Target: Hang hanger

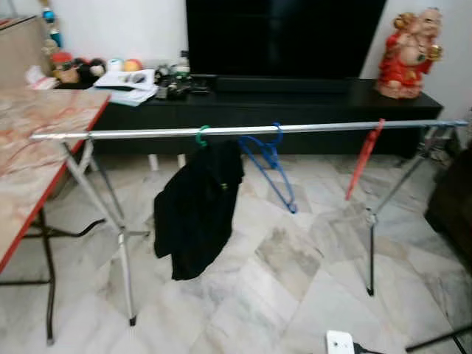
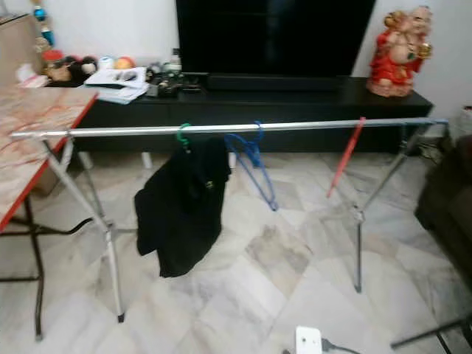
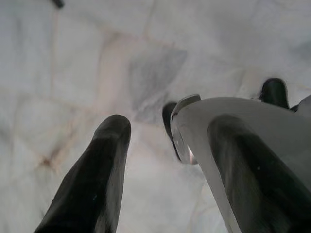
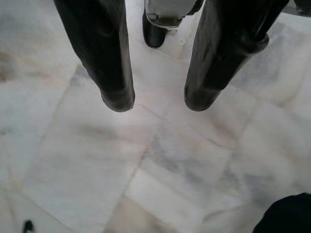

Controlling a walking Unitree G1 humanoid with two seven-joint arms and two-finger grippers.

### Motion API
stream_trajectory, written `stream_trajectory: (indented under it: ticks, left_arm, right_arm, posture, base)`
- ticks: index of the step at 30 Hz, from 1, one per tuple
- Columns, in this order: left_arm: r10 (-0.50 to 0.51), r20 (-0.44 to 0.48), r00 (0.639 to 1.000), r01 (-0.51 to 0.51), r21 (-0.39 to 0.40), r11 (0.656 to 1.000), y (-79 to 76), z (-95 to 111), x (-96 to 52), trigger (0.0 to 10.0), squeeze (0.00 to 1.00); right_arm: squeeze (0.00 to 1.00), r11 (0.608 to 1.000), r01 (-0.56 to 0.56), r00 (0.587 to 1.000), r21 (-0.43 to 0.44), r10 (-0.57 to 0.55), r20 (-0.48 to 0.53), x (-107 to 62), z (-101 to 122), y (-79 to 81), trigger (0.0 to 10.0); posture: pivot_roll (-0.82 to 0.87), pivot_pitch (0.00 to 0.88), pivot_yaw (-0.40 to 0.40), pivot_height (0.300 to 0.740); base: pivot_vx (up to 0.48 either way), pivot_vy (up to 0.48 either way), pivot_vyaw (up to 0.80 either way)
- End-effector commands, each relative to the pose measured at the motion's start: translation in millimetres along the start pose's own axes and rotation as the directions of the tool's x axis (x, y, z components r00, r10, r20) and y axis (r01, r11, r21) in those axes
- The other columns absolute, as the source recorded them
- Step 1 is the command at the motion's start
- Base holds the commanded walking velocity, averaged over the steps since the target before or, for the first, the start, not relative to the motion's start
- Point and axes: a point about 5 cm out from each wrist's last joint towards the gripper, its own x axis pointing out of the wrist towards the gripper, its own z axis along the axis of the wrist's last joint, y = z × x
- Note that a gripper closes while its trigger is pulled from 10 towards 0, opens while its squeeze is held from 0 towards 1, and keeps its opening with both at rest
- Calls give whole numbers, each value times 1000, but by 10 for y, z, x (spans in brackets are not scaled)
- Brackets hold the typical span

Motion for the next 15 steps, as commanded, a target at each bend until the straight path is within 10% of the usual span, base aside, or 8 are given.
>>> stream_trajectory:
  ticks: [1, 15]
  left_arm:
    - [9, -33, 999, -10, -2, 1000, 29, -91, -16, 10000, 0]
    - [8, -50, 999, -8, -10, 1000, 2, -195, -34, 10000, 0]
  right_arm:
    - [0, 1000, 7, 1000, 20, -6, -19, -4, -39, 0, 10000]
    - [0, 1000, 19, 999, 19, -18, -31, -26, -122, -46, 10000]
  posture:
    - [148, 0, 7, 740]
    - [137, 0, 15, 740]
  base:
    - [0, 0, -763]
    - [0, 0, -763]
